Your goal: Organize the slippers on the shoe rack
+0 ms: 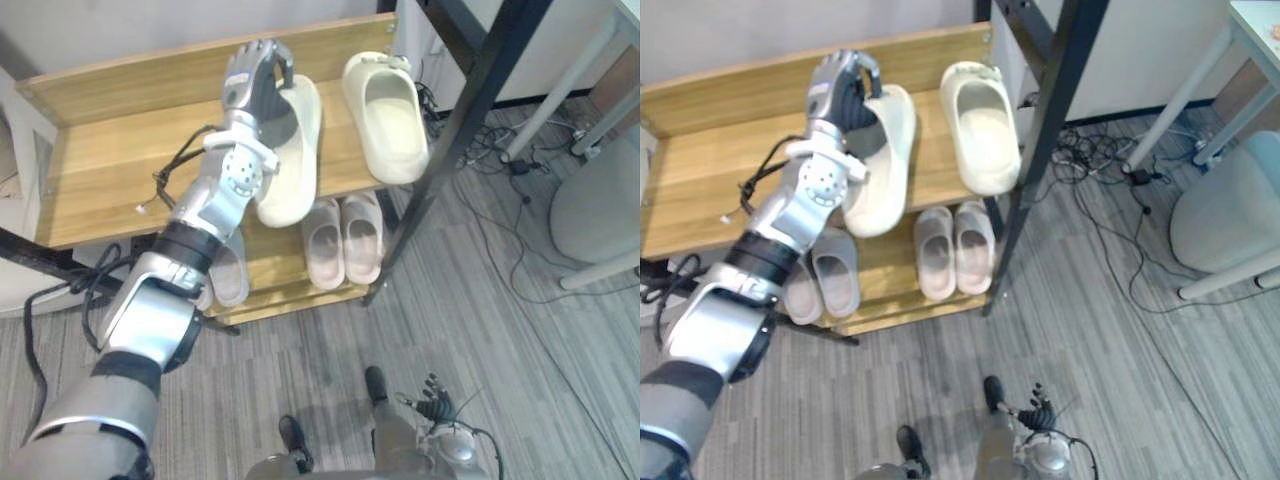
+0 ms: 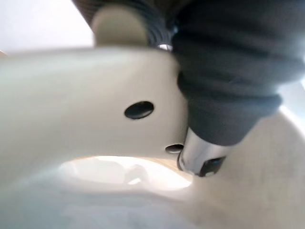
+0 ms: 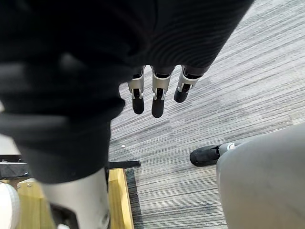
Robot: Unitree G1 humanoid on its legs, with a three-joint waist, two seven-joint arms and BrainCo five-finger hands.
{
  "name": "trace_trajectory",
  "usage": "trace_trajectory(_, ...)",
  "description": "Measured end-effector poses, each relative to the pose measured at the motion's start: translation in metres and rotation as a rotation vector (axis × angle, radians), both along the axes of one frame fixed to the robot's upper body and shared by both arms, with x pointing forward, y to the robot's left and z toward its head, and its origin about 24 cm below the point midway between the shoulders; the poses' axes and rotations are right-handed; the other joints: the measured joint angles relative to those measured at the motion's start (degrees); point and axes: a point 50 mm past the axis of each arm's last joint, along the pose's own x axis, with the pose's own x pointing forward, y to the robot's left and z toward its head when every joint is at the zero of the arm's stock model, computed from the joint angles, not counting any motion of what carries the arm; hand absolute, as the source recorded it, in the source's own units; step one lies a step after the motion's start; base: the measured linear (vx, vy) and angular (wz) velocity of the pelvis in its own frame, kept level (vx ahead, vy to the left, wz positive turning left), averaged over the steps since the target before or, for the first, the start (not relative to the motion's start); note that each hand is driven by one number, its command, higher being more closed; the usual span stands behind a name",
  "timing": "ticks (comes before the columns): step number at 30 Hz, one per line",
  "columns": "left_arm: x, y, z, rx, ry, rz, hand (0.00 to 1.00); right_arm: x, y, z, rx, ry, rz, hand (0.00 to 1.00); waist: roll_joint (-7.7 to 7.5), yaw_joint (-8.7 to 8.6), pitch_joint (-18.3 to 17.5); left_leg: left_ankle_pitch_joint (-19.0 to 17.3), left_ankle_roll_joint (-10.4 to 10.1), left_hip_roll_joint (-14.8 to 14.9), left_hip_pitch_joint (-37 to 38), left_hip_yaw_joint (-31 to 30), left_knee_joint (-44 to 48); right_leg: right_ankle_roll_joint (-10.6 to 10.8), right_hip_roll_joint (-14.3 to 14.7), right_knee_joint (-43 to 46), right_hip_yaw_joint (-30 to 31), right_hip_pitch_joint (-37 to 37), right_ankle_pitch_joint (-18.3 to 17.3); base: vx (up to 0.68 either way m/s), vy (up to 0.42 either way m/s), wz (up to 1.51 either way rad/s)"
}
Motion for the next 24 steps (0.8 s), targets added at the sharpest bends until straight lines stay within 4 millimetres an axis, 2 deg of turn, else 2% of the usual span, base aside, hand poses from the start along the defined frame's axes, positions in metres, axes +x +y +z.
trace_trajectory(8,0.001,-0.009,-0.001,-0.049,-0.004,-0.002,0.0,-0.002,-0.001,0.002,-0.002,-0.013,-0.006,0.0,-0.01,0.12,0.0,0.0,0.0,0.0,0.2,0.6,0.0,0.2,-0.1,0.0,0.7,-0.1,0.2,0.0,-0.009,-0.04)
trace_trajectory(24,0.006,-0.024,-0.021,-0.111,0.086,-0.028,0.0,-0.006,-0.002,0.001,0.009,-0.004,-0.026,0.0,-0.05,0.16,-0.2,0.1,0.2,-0.2,1.5,-1.1,0.0,0.3,-0.5,0.0,-0.9,2.0,0.2,-0.01,-0.014,0.04)
